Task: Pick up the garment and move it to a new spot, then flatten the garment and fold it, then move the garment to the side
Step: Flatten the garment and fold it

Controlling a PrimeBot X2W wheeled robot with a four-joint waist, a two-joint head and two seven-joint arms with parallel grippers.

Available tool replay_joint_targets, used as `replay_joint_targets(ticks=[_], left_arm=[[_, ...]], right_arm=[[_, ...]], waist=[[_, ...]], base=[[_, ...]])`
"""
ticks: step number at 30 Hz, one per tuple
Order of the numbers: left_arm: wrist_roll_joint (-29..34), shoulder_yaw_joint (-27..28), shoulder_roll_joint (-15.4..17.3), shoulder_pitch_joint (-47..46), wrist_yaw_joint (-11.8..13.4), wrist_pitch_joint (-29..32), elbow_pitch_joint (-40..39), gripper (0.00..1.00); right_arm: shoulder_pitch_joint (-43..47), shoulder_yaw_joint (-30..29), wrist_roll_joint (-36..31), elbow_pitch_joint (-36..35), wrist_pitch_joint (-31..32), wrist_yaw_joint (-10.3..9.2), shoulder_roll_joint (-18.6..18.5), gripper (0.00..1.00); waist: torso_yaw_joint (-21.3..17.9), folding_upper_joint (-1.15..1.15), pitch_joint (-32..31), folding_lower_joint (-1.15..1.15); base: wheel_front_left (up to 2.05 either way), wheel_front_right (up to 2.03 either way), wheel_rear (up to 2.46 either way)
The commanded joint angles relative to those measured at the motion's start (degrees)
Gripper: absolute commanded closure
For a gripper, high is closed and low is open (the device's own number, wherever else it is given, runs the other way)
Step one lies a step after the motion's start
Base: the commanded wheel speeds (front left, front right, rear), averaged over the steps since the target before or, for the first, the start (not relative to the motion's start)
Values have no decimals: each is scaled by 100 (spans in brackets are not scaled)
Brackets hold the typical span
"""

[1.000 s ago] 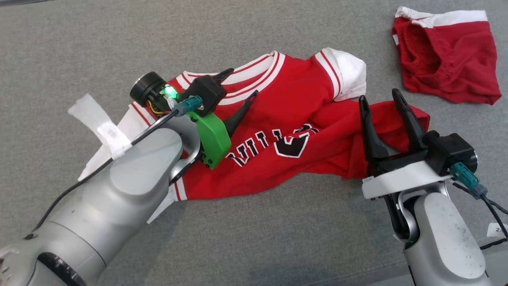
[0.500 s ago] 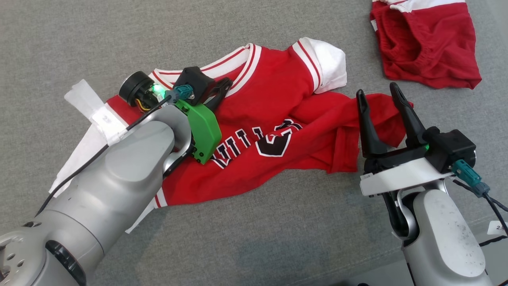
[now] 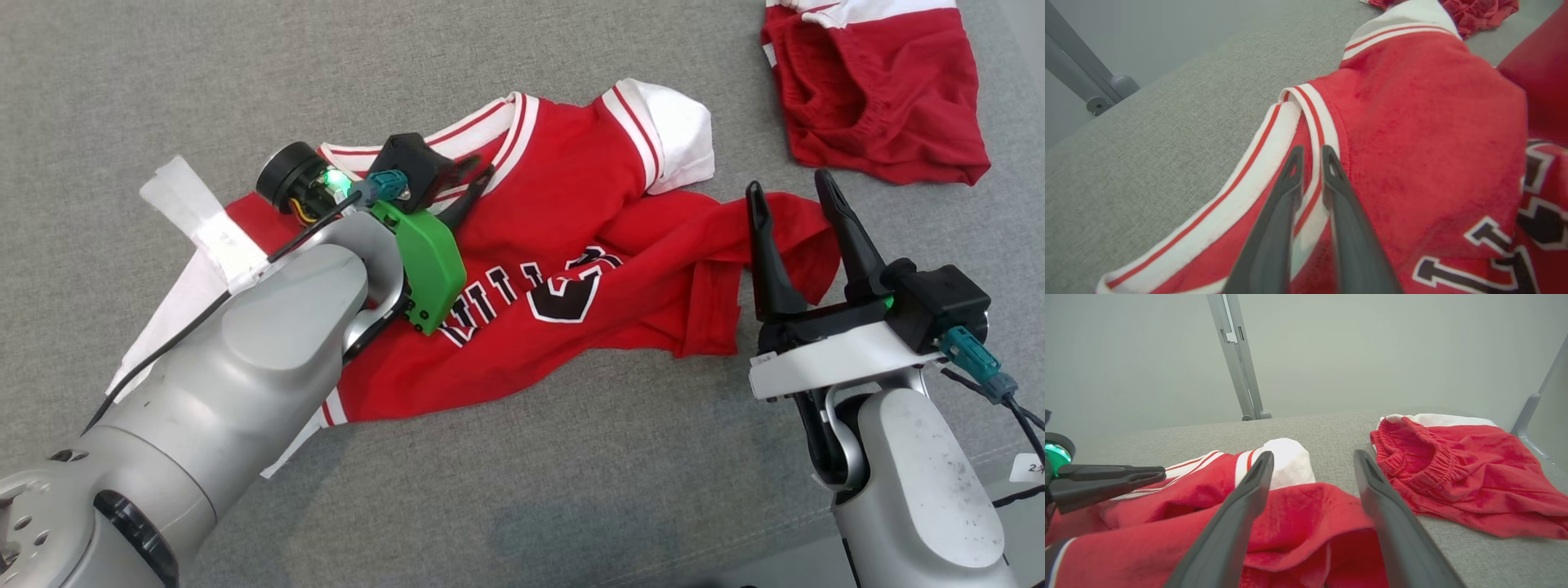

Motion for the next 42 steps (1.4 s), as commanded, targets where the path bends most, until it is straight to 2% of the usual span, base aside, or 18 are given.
replay_joint_targets(ticks=[1, 14, 15, 16, 18, 21, 24, 28, 30, 33, 34, 37, 40, 41, 42], left_arm=[[-121, -3, 1, -111, 12, 39, -44, 0], [-493, -3, -16, -97, 11, 1224, -207, 0], [-540, -3, -15, -67, 11, 1301, -219, 12], [-557, -3, -12, -45, 11, 1348, -246, 52], [-598, -6, 4, 1, 11, 1426, -321, 100], [-629, -2, 104, -59, 11, 1205, -391, 100], [-659, 130, 183, -270, 12, 588, -119, 100], [-696, 468, 171, -434, 233, -144, 554, 100], [-733, 650, 262, -582, 369, -292, 857, 100], [-760, 953, 474, -771, 712, -424, 1267, 100], [-760, 953, 474, -771, 712, -424, 1267, 100], [-674, 1216, 770, -981, 1078, -461, 1522, 100], [-600, 1488, 1110, -1061, 1257, -456, 1594, 100], [-580, 1538, 1187, -1015, 1280, -457, 1613, 88], [-550, 1587, 1252, -942, 1294, -458, 1631, 33]], right_arm=[[-5, -8, 29, 25, -15, -3, -13, 0], [-55, 105, 138, 112, -15, -3, -13, 0], [-47, 101, 136, 109, -15, -3, -13, 0], [-38, 96, 142, 108, -15, -3, -13, 0], [-28, 75, 153, 114, -15, -3, -13, 0], [-30, 35, 165, 125, -15, -3, -12, 0], [-65, 17, 178, 119, -15, -3, -13, 0], [-86, 24, 153, 113, -15, -3, -13, 0], [-94, 40, 142, 110, -15, -3, -13, 0], [-119, 90, 157, 104, -15, -3, -13, 0], [-119, 90, 157, 104, -15, -3, -13, 0], [-150, 137, 190, 101, -15, -3, -15, 0], [-150, 152, 198, 94, -15, -3, -15, 0], [-144, 149, 206, 101, -15, -3, -13, 0], [-132, 139, 210, 112, -15, -3, -13, 0]], waist=[[9, 7, -24, 0], [-210, 7, 61, 0], [-220, 7, 72, 0], [-228, 7, 77, 0], [-224, 7, 86, 0], [-182, 7, 84, 0], [-109, 7, 77, 0], [-26, 7, 86, 0], [-5, 7, 109, 0], [-21, 7, 168, 0], [-21, 7, 168, 0], [-79, 7, 229, 0], [-125, 7, 270, 0], [-138, 7, 270, 0], [-145, 7, 263, 0]], base=[[0, 0, 0], [0, 0, 0], [0, 0, 0], [0, 0, 0], [0, 0, 0], [0, 0, 0], [0, 0, 0], [0, 0, 0], [0, 0, 0], [0, 0, 0], [0, 0, 0], [0, 0, 0], [0, 0, 0], [0, 0, 0], [0, 0, 0]])
